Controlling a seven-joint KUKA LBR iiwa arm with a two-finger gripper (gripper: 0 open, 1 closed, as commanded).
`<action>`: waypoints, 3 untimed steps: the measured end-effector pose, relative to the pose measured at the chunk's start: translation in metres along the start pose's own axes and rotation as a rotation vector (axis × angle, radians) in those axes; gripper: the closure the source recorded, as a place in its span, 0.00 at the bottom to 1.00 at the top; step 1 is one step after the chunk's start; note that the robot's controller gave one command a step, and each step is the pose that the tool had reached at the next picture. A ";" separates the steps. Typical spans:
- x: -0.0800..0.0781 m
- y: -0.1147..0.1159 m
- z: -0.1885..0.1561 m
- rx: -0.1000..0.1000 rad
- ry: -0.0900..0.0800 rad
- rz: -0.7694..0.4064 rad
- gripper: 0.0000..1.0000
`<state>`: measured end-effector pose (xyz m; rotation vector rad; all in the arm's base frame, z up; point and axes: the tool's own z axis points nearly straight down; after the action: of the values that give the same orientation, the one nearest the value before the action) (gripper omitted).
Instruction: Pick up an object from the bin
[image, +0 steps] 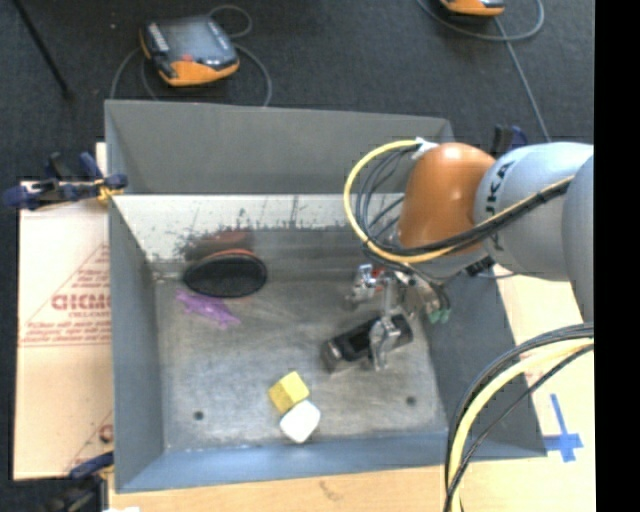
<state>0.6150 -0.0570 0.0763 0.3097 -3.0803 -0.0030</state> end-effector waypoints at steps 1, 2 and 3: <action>0.006 -0.008 -0.033 0.005 -0.038 0.016 1.00; 0.008 0.000 -0.055 0.010 -0.053 0.018 1.00; 0.021 -0.003 -0.076 0.002 -0.031 0.023 1.00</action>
Offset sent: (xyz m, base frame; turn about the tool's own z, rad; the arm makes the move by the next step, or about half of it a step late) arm -0.0215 0.0283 -0.0029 0.0202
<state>0.5988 -0.0640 0.1530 0.2774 -3.1147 -0.0038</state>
